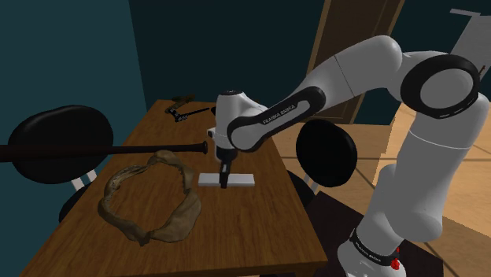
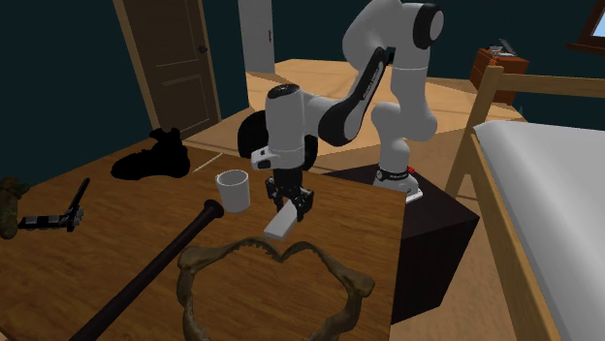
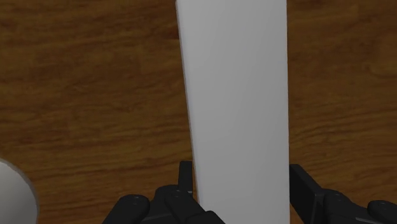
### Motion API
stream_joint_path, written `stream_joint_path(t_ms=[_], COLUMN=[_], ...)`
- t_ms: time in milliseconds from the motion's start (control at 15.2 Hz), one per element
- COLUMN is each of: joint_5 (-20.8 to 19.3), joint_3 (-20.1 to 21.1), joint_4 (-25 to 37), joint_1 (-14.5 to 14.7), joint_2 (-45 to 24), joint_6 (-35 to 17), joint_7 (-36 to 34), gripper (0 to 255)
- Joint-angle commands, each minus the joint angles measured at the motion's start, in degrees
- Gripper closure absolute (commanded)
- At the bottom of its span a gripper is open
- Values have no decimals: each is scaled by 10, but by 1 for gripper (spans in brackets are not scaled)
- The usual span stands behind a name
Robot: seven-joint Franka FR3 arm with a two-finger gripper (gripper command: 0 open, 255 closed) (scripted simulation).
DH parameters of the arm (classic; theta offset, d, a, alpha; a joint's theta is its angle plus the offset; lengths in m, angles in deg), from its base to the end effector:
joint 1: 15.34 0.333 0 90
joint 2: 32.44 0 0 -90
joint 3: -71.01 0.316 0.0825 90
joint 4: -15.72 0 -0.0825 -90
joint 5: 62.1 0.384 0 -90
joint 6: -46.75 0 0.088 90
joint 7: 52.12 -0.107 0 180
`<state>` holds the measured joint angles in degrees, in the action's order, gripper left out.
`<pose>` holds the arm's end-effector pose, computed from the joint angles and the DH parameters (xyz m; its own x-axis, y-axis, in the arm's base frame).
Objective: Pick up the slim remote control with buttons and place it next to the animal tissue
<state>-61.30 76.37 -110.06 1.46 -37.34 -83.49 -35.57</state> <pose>0.5013 0.2043 0.3456 0.7861 0.6181 -0.0018 0.6179 -0.7860 -0.0199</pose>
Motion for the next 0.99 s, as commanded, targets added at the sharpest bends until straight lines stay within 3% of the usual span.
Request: stream_joint_path(t_ms=[0, 924], joint_5=[1, 5], joint_3=[0, -1], joint_4=[9, 65], joint_1=[-1, -2], joint_2=[9, 57], joint_6=[17, 121], joint_7=[1, 3], gripper=[255, 255])
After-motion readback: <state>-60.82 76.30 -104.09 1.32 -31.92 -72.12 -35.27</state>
